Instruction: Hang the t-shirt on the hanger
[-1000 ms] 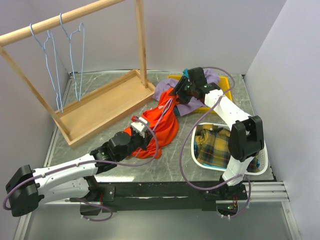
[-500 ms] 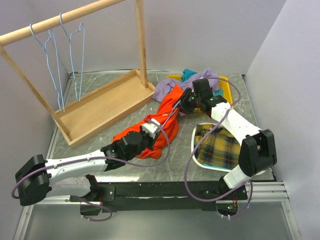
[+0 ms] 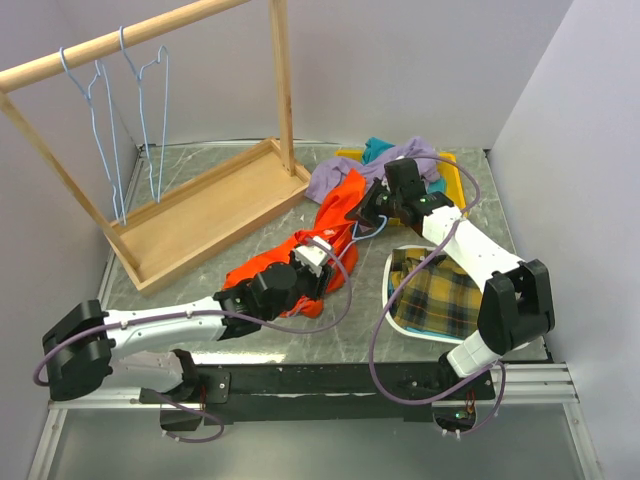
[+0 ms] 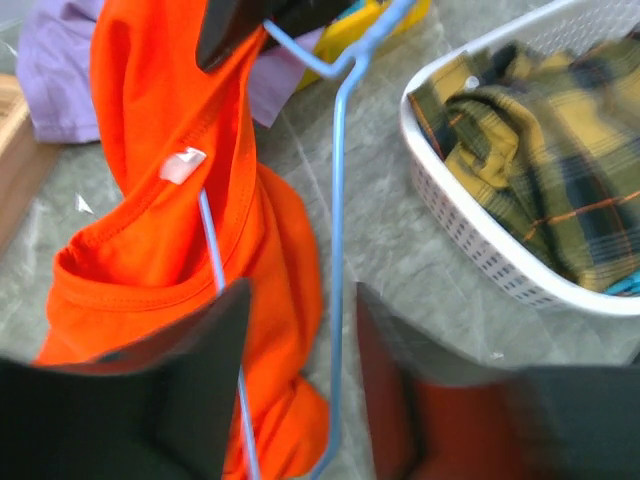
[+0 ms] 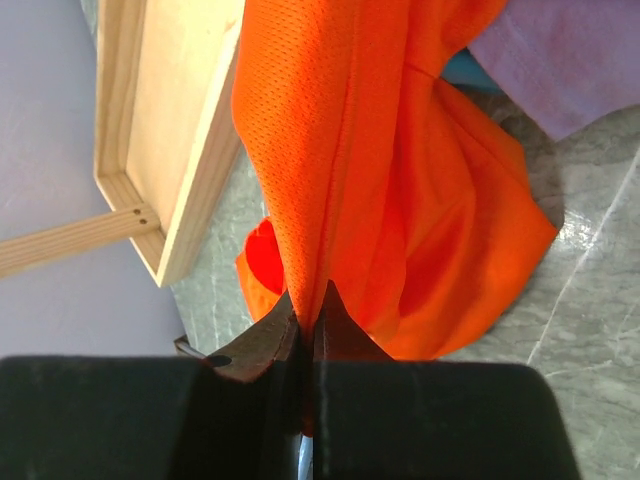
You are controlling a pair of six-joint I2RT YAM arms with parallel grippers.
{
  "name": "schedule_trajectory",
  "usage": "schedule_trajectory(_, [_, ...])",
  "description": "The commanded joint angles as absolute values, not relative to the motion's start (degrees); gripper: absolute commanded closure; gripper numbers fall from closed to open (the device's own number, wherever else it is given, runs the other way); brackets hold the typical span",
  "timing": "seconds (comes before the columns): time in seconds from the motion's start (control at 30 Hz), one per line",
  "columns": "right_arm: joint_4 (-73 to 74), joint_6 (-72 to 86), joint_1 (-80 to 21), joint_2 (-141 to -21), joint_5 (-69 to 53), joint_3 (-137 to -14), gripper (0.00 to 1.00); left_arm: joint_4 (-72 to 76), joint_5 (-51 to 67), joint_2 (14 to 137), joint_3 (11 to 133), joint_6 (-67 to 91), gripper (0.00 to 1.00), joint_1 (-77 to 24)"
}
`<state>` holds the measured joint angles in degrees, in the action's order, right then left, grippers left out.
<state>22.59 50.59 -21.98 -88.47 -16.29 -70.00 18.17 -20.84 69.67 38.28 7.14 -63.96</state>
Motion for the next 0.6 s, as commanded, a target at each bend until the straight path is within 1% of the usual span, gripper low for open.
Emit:
schedule_trajectory(0.0, [20.7, 49.5, -22.2, -86.1, -17.2, -69.1, 1.00, 18.0, -21.3, 63.3, 38.9, 14.6, 0.42, -64.0])
schedule_trajectory(0.03, [20.5, 49.1, -22.3, -86.0, -17.1, -69.0, 1.00, 17.1, -20.8, 61.9, 38.5, 18.3, 0.34, -64.0])
schedule_trajectory(0.1, [20.5, 48.8, -22.3, -85.5, -17.1, -69.2, 1.00, 12.0, -21.5, 57.3, 37.8, 22.8, 0.31, -64.0])
schedule_trajectory(0.13, [20.7, 48.2, -22.2, -85.3, -17.1, -69.3, 1.00, 9.4, -22.7, 55.6, 37.7, 28.4, 0.28, -64.0])
schedule_trajectory(0.17, [20.5, 48.0, -22.3, -84.9, -17.3, -69.3, 1.00, 6.9, -27.3, 52.6, 37.5, 32.0, 0.27, -64.0])
schedule_trajectory(0.2, [20.3, 48.0, -22.2, -84.1, -17.5, -69.2, 1.00, 0.8, -29.9, 51.3, 37.6, 35.8, 0.26, -63.9])
schedule_trajectory(0.23, [19.9, 47.8, -22.3, -83.7, -17.6, -68.9, 1.00, -2.4, -32.8, 50.2, 37.7, 42.8, 0.25, -63.7])
schedule_trajectory(0.27, [19.6, 47.9, -22.2, -83.1, -17.7, -68.6, 1.00, -5.7, -35.0, 49.6, 38.7, 45.7, 0.25, -63.1])
schedule_trajectory(0.3, [19.3, 48.0, -22.2, -82.0, -17.8, -68.5, 1.00, -8.1, -34.0, 50.1, 39.4, 47.4, 0.26, -60.2])
schedule_trajectory(0.33, [19.2, 47.8, -22.3, -81.5, -17.8, -68.3, 1.00, -11.9, -32.4, 51.1, 40.3, 48.9, 0.28, -58.2])
schedule_trajectory(0.37, [19.4, 47.6, -22.2, -81.0, -17.6, -68.5, 1.00, -14.1, -28.2, 54.2, 42.8, 49.5, 0.28, -55.9])
schedule_trajectory(0.4, [19.7, 47.4, -22.3, -79.7, -16.6, -68.6, 1.00, -15.7, -26.3, 56.1, 44.0, 49.9, 0.30, -51.5])
schedule_trajectory(0.5, [20.7, 46.7, -22.2, -77.2, -14.9, -68.8, 1.00, -16.4, -19.8, 62.3, 47.7, 47.9, 0.31, -47.3])
schedule_trajectory(0.57, [21.1, 46.5, -22.3, -75.2, -13.5, -68.9, 1.00, -16.8, -18.8, 66.4, 50.3, 47.3, 0.35, -46.1])
